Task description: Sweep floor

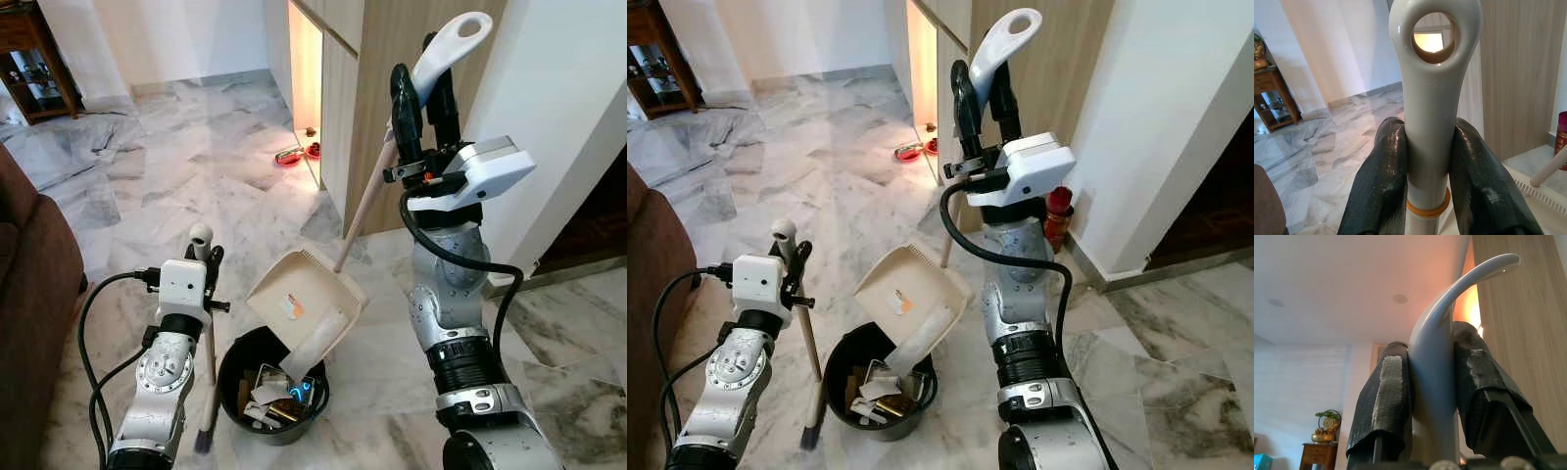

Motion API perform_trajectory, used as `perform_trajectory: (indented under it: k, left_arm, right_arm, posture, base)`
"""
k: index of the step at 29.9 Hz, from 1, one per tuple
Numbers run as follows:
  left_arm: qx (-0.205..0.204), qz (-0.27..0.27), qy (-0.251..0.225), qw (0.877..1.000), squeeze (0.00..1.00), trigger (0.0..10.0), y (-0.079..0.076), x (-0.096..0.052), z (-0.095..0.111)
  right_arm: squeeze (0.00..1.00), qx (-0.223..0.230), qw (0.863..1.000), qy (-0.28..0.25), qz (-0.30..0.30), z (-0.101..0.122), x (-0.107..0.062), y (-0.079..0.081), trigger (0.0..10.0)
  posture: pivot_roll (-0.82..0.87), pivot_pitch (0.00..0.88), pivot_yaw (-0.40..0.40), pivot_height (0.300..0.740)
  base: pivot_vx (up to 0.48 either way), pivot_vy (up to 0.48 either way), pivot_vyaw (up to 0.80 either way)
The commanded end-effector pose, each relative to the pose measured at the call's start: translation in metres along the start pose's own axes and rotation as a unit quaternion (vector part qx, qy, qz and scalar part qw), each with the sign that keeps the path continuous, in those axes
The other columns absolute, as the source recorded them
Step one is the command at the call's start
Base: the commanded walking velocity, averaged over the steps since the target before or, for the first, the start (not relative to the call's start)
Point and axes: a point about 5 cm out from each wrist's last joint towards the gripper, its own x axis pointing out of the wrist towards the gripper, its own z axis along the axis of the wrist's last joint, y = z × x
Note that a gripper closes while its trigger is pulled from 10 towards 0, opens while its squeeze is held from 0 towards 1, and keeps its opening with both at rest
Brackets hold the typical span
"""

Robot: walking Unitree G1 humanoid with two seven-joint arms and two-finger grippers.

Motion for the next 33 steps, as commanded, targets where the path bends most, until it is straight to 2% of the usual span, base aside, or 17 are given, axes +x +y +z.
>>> perform_trajectory:
  k: [1, 4, 16, 21, 24, 26, 33]
  left_arm:
    - [0.012, -0.001, -0.031, 0.999, 0.0, 10.0, 0.0034, 0.0029, 0.0126]
    - [0.013, 0.004, -0.033, 0.999, 0.0, 10.0, 0.0032, 0.0039, 0.0118]
    - [0.013, 0.005, -0.033, 0.999, 0.0, 10.0, 0.0032, 0.0038, 0.0118]
    - [0.013, 0.005, -0.034, 0.999, 0.0, 10.0, 0.003, 0.0038, 0.012]
    - [0.013, 0.005, -0.033, 0.999, 0.0, 10.0, 0.0031, 0.0037, 0.0116]
    - [0.013, 0.005, -0.033, 0.999, 0.0, 10.0, 0.003, 0.0037, 0.0117]
    - [0.013, 0.005, -0.034, 0.999, 0.0, 10.0, 0.0027, 0.0036, 0.0118]
  right_arm:
    - [0.0, -0.012, 0.999, -0.044, 0.005, 0.0116, 0.0125, 0.0032, 10.0]
    - [0.0, -0.034, 0.999, -0.024, 0.001, 0.0044, 0.0084, 0.0048, 10.0]
    - [0.0, -0.038, 0.999, -0.027, -0.007, 0.0039, 0.0091, 0.0047, 10.0]
    - [0.0, -0.006, 0.998, -0.025, -0.049, 0.0034, 0.0105, -0.0031, 10.0]
    - [0.0, -0.011, 0.998, -0.025, -0.051, 0.0034, 0.0104, -0.0042, 10.0]
    - [0.0, -0.033, 0.998, -0.027, -0.035, 0.0041, 0.0104, -0.0027, 10.0]
    - [0.0, -0.033, 0.999, -0.028, -0.032, 0.0038, 0.01, -0.0016, 10.0]
  posture:
    - [0.07, 0.0, 0.044, 0.74]
    - [0.07, 0.0, 0.032, 0.74]
    - [0.08, 0.0, 0.031, 0.74]
    - [0.08, 0.0, 0.029, 0.74]
    - [0.08, 0.0, 0.029, 0.74]
    - [0.08, 0.0, 0.028, 0.74]
    - [0.08, 0.0, 0.027, 0.74]
  base:
    - [0.0, 0.0, 0.0]
    - [0.0, 0.0, 0.0]
    - [0.0, 0.0, 0.0]
    - [0.0, 0.0, 0.0]
    - [0.0, 0.0, 0.0]
    - [0.0, 0.0, 0.0]
    - [0.0, 0.0, 0.0]
